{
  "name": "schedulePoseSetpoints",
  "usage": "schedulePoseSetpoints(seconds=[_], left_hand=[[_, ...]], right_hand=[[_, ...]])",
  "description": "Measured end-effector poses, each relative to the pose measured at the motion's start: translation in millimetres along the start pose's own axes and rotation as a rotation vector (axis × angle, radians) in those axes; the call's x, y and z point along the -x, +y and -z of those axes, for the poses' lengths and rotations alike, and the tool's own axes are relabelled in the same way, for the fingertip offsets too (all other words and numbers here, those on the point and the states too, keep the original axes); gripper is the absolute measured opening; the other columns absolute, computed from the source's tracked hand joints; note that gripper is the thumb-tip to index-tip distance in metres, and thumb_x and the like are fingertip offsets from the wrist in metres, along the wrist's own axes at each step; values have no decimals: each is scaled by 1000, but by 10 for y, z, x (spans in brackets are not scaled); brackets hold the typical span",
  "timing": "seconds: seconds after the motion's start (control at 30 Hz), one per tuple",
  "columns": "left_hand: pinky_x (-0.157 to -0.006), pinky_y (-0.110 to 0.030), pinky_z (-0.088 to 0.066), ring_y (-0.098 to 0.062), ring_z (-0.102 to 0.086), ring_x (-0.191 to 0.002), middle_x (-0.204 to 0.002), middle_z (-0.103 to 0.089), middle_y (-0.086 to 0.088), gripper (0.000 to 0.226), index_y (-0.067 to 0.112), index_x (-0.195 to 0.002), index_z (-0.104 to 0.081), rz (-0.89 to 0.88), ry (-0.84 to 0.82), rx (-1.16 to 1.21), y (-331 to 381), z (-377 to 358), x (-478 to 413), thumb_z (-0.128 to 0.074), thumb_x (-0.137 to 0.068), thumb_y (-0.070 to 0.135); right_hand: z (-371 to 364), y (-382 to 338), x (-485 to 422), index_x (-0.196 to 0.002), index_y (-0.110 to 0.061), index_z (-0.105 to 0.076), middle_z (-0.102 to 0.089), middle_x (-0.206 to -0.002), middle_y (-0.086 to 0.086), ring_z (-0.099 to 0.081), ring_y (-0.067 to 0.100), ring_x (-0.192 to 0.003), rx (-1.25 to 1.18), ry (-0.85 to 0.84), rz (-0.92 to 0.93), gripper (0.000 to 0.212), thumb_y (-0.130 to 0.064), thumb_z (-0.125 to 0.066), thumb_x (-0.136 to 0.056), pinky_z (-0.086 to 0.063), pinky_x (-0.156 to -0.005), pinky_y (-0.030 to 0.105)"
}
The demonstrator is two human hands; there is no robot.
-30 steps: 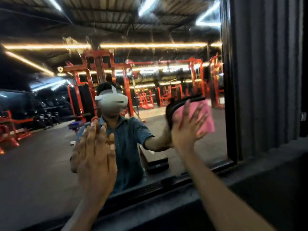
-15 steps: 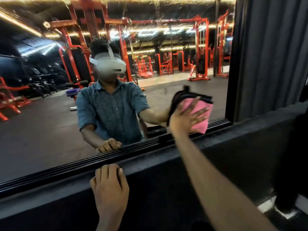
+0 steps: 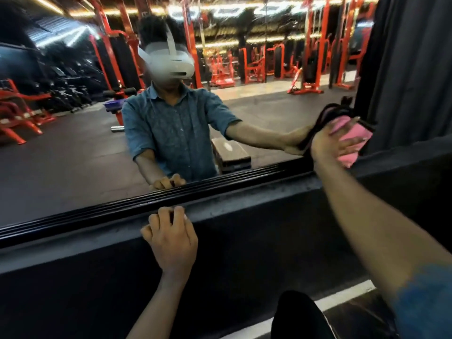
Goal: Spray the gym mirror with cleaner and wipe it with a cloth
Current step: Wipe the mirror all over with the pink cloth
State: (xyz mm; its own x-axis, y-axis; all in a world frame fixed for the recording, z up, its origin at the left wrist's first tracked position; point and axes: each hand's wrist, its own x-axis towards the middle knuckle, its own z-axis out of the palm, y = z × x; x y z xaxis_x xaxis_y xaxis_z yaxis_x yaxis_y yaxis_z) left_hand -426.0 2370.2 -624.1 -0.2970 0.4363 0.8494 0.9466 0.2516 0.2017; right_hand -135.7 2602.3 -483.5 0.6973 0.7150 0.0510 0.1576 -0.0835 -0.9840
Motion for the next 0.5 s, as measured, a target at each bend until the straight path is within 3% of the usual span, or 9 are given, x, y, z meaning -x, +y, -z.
schedulePoseSetpoints(seconds=[0.1, 0.17, 0.23, 0.3, 0.4, 0.5], left_hand=[[-74, -47, -33, -33, -47, -84, -94, -55, -12, 20, 7, -96, -61, 0, 7, 36, 10, 32, -4, -44, -99, 18], [-76, -44, -31, -30, -46, -85, -94, -53, -9, 20, 8, -94, -59, -3, -17, 120, -27, 93, -18, -42, -100, 18], [-79, -41, -34, -28, -46, -88, -97, -53, -8, 22, 8, -93, -58, -7, -35, 235, -88, 187, -1, -40, -102, 18], [-85, -38, -35, -26, -47, -95, -102, -55, -7, 24, 7, -94, -58, 7, -11, 323, -195, 299, 24, -40, -103, 19], [-89, -38, -32, -26, -48, -101, -104, -55, -6, 20, 10, -95, -58, 95, 46, 298, -503, 442, 33, -42, -101, 19], [-87, -40, -34, -30, -50, -98, -103, -55, -7, 18, 10, -95, -58, 119, 47, 211, -780, 433, 53, -43, -101, 17]], right_hand=[[-356, 221, 1045, -166, -25, -3, 11, -169, 27, 9, 47, -157, 137, -75, 304, 68, -50, -19, -105, 5, -123, 64], [-542, 413, 1827, -162, -32, 10, 25, -165, 28, 20, 54, -152, 321, -276, 673, 77, -59, -20, -96, 18, -114, 74], [-578, 444, 2277, -157, -43, 20, 43, -158, 19, 33, 51, -148, 406, -467, 1053, 82, -64, -32, -97, 32, -105, 71], [-518, 326, 2149, -160, -46, 13, 34, -164, 17, 26, 50, -152, 406, -381, 1270, 83, -67, -39, -98, 19, -111, 77], [-363, 140, 1413, -165, -39, -6, 3, -170, 28, 3, 56, -154, 397, -191, 1334, 77, -71, -32, -99, -6, -113, 82], [-214, 54, 970, -164, -36, 1, 7, -168, 31, 6, 57, -153, 337, -168, 1035, 79, -68, -35, -101, -9, -109, 86]])
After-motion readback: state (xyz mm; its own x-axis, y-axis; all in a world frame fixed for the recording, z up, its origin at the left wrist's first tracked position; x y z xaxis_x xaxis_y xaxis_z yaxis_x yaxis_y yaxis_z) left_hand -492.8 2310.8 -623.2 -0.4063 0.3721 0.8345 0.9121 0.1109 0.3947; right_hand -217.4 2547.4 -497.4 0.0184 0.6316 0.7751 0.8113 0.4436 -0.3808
